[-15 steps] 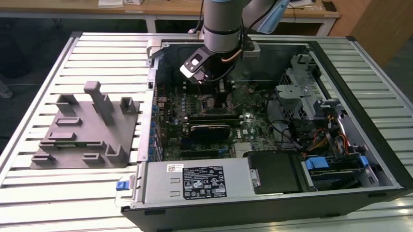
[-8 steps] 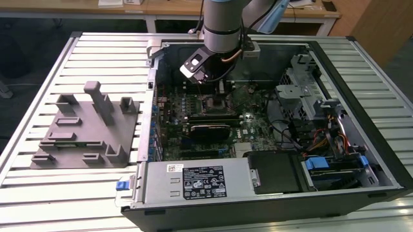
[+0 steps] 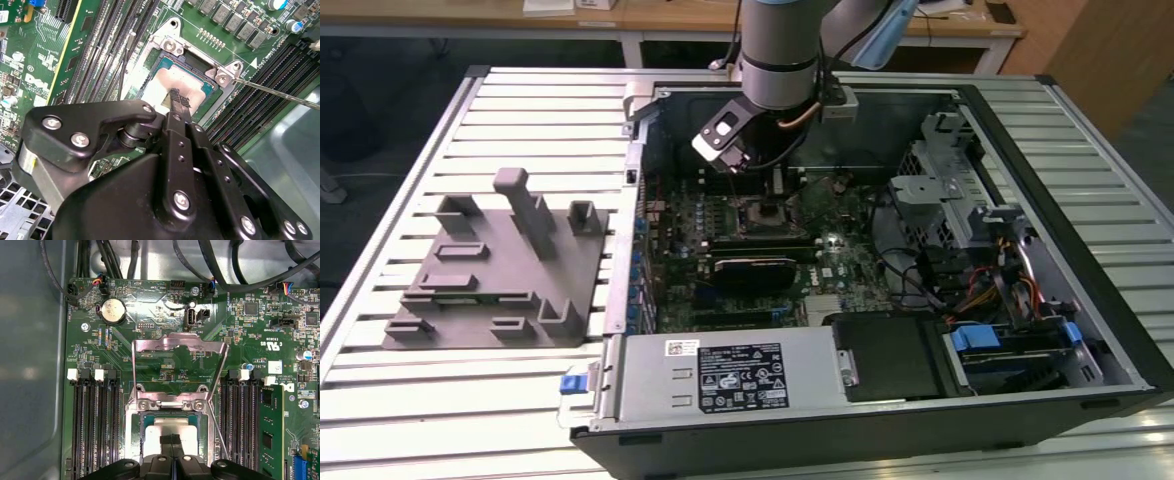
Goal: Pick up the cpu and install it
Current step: 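Place the cpu into insertion slot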
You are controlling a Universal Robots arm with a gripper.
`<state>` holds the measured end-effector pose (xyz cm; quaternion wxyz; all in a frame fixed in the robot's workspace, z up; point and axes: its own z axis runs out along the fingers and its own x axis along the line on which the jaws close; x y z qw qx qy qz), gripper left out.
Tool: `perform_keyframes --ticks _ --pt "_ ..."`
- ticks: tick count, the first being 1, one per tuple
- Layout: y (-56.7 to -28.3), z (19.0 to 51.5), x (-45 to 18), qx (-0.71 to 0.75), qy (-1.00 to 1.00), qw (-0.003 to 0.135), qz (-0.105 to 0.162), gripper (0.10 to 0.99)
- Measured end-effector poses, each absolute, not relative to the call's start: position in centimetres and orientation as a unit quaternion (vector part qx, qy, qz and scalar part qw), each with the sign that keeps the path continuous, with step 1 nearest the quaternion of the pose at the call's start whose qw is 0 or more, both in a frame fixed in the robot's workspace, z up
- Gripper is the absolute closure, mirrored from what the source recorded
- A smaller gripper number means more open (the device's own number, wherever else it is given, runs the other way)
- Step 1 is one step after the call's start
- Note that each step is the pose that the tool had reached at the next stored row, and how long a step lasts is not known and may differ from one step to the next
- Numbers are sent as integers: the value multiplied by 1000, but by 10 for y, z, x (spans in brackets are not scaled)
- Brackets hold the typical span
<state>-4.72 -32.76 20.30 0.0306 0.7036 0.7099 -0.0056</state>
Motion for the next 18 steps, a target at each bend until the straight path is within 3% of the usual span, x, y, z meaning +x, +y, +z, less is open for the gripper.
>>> perform_keyframes --ticks 18 --pt "-328 229 -47 704 710 28 -1 980"
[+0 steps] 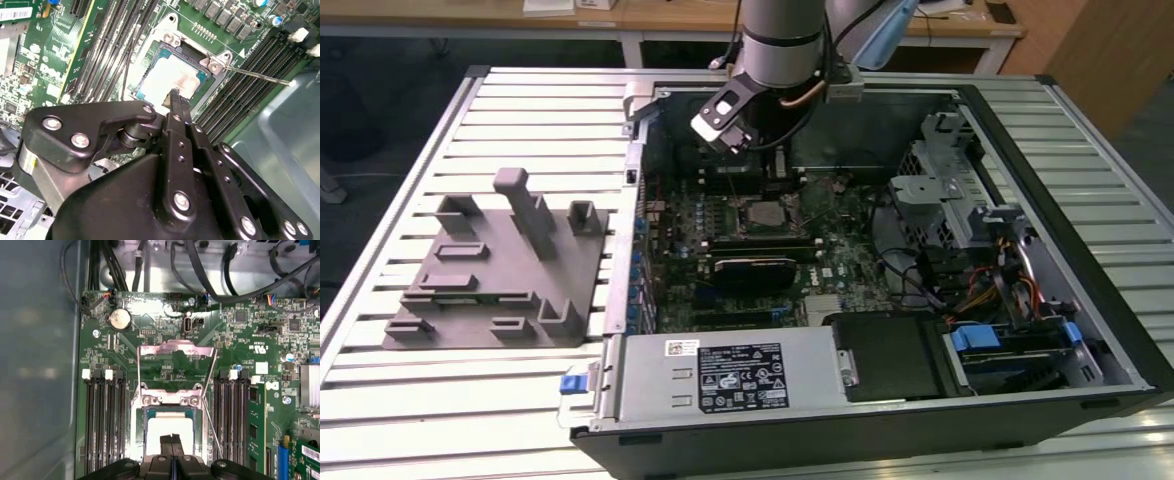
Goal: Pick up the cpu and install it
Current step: 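Place the cpu into insertion slot, then close the cpu cover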
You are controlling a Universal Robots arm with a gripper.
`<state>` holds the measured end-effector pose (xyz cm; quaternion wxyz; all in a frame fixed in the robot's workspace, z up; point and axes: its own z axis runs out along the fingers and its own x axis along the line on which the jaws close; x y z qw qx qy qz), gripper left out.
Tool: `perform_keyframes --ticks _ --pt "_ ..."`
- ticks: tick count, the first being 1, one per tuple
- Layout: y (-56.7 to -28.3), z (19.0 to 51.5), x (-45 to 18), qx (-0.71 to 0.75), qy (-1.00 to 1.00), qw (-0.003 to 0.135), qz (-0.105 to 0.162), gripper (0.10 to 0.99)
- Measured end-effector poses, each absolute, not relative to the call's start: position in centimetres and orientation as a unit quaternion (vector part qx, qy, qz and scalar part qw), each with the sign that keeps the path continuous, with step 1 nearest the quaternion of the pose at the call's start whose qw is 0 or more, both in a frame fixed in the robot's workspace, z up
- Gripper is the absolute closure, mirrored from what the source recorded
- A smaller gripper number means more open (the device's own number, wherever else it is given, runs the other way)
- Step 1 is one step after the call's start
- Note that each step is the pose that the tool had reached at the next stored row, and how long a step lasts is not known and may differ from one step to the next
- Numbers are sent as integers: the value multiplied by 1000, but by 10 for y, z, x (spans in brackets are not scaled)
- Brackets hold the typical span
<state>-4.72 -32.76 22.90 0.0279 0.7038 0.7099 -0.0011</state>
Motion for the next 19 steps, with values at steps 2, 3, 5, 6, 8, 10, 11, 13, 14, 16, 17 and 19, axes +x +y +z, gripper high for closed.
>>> perform_keyframes --ticks 2,3,5,6,8,10,11,13,14,16,17,19 --pt "-328 229 -47 704 710 28 -1 980" --pt "-328 229 -47 704 710 28 -1 980" --pt "-328 230 -47 704 710 28 -1 980" --pt "-328 230 -47 704 710 28 -1 980" --pt "-328 231 -47 704 710 28 -1 980" --pt "-328 231 -47 704 710 28 -1 980" --pt "-328 232 -47 704 710 28 -1 980" --pt "-328 233 -47 704 710 28 -1 980" --pt "-328 233 -47 704 710 28 -1 980" --pt "-328 234 -47 704 710 28 -1 980" --pt "-328 235 -47 704 710 28 -1 980" --pt "-328 236 -47 704 710 28 -1 980"
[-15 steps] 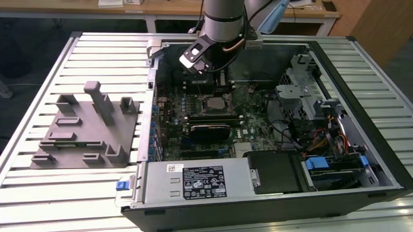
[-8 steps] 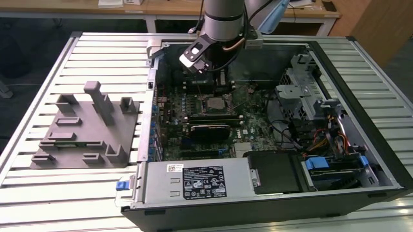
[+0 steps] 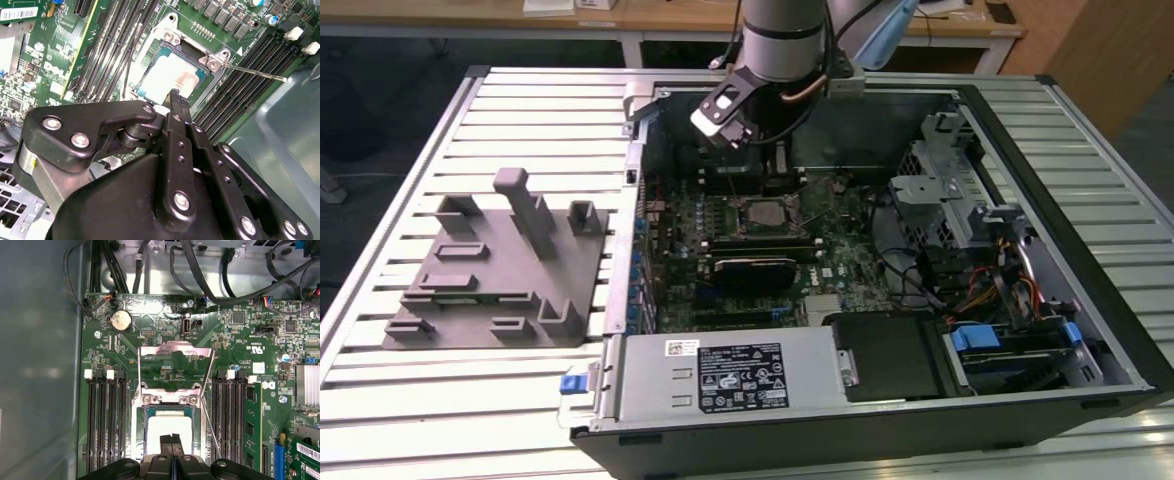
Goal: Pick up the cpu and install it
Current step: 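Close the cpu cover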
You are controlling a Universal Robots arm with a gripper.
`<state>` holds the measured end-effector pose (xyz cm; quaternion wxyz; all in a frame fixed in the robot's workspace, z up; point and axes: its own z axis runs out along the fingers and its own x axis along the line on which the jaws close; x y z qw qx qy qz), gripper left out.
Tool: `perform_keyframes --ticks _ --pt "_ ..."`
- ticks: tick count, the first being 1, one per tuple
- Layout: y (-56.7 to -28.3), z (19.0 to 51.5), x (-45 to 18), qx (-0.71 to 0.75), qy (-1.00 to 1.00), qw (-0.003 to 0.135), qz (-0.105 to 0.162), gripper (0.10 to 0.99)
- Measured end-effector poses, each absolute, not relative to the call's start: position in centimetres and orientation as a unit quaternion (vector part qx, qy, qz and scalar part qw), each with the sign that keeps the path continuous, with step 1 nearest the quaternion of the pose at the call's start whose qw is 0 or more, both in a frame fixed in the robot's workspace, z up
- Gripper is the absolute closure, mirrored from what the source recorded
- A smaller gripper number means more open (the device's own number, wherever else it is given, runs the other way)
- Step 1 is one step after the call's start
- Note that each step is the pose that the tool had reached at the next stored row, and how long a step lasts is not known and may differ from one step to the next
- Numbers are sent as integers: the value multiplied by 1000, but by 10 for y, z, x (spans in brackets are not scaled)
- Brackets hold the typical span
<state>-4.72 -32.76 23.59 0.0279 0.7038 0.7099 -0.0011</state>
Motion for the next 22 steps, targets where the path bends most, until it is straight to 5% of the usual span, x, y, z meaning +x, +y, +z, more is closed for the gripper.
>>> perform_keyframes --ticks 22 --pt "-328 244 -45 704 710 28 -1 980"
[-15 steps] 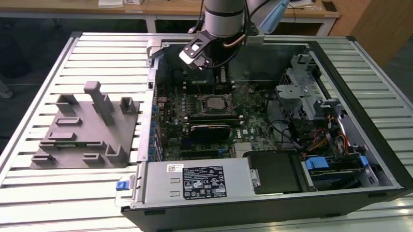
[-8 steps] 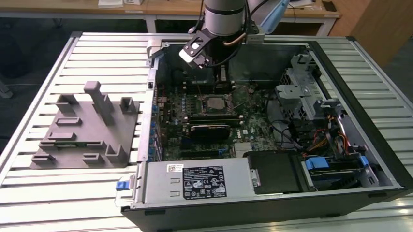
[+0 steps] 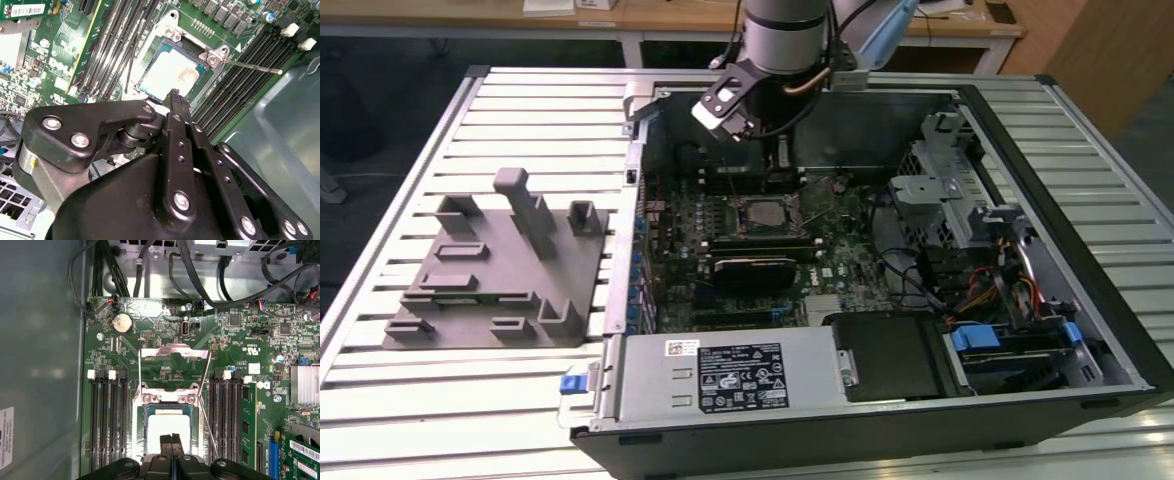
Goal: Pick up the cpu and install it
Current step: 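Close the cpu cover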
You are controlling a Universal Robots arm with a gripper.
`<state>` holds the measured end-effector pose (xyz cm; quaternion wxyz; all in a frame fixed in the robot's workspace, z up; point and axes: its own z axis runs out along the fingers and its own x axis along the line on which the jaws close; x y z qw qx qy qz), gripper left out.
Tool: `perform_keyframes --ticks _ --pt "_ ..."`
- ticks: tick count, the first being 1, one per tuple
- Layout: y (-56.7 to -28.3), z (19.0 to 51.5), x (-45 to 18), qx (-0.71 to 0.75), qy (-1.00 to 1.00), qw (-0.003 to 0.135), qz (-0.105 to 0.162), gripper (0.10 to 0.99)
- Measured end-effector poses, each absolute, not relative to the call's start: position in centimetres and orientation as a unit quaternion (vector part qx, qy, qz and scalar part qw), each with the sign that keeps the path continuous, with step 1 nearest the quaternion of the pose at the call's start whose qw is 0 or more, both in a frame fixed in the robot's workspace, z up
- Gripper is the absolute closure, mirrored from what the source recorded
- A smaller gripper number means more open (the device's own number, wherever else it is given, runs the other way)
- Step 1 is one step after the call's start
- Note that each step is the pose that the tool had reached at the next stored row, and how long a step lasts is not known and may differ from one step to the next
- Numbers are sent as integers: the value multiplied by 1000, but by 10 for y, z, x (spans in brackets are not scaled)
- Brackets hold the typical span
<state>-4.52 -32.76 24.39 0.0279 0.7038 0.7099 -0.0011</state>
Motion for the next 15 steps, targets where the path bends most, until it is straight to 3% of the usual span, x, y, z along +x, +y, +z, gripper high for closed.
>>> perform_keyframes --ticks 15 --pt "-328 244 -27 704 710 28 -1 980"
